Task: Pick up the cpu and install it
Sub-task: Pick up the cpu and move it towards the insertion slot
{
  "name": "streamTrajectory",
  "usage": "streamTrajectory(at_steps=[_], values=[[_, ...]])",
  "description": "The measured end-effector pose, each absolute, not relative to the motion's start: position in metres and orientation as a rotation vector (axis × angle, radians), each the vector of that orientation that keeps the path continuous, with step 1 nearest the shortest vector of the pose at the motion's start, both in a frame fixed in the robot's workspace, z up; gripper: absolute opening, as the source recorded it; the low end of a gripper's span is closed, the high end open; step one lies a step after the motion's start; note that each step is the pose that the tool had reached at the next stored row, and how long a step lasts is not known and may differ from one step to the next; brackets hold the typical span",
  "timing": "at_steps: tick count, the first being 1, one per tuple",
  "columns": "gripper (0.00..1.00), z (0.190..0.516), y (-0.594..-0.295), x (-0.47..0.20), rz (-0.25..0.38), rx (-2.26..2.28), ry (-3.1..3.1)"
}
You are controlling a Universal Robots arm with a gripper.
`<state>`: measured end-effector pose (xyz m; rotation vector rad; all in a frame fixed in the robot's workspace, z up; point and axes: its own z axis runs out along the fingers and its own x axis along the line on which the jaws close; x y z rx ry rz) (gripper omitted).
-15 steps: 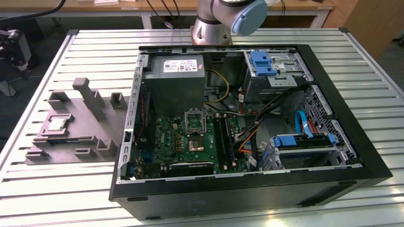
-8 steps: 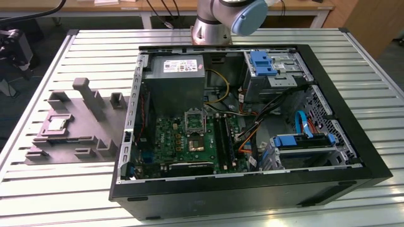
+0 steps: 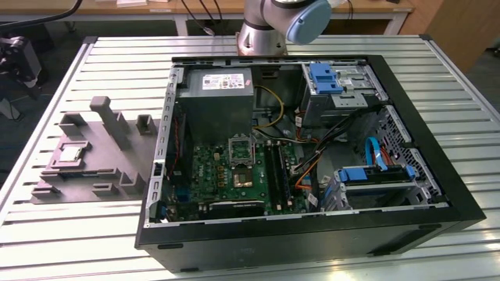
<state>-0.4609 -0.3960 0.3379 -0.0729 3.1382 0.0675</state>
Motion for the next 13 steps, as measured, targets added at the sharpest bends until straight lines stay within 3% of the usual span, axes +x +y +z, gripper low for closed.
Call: streamTrajectory(at_steps=[13], values=[[0.60, 0.325, -0.396, -0.461, 0.067, -0.073, 3.138]])
